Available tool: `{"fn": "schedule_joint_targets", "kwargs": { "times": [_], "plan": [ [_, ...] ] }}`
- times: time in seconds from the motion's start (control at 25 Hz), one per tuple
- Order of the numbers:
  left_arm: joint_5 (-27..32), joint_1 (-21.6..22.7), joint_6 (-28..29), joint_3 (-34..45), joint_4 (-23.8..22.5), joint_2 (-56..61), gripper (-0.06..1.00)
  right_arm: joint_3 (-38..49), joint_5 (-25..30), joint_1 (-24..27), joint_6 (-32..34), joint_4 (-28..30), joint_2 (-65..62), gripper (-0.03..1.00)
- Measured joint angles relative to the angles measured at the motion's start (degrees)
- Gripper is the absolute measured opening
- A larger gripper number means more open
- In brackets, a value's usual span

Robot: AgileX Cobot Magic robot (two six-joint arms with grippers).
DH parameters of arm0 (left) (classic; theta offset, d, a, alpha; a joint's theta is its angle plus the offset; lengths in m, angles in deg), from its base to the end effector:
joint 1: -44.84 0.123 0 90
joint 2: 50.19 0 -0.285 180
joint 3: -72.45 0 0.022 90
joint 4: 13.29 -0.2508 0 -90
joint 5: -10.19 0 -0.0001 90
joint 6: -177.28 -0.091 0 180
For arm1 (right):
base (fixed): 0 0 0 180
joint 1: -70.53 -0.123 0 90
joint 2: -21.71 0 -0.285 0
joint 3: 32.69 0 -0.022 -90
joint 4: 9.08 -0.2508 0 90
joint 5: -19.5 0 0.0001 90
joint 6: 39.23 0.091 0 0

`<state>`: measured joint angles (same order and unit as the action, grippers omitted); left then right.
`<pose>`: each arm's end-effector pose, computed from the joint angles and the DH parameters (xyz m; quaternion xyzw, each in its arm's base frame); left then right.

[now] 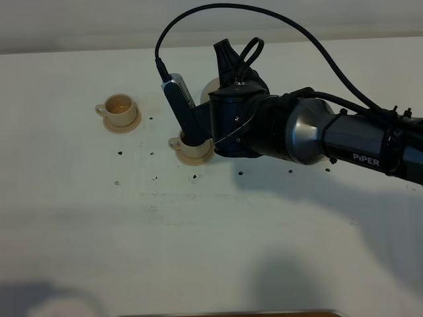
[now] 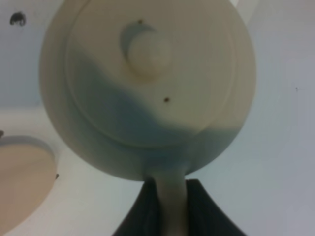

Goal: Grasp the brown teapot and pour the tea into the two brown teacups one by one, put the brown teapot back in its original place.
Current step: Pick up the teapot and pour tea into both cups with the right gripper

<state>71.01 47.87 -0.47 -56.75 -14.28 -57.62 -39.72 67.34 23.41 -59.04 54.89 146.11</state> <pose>-0.0015 0.0013 0.2663 -0.0399 0.8609 0.0121 0.5071 0.3401 0.2770 0.2080 -0.7158 0.5351 -0.3971 0.2088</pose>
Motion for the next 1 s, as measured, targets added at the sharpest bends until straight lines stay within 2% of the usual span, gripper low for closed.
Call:
{"fn": "schedule_joint_targets", "kwargs": {
  "times": [1.0],
  "plan": [
    [0.00, 0.00, 0.00, 0.00, 0.00, 0.00, 0.31, 0.00, 0.00, 0.00, 0.00, 1.47, 0.00, 0.11]
  ]
}}
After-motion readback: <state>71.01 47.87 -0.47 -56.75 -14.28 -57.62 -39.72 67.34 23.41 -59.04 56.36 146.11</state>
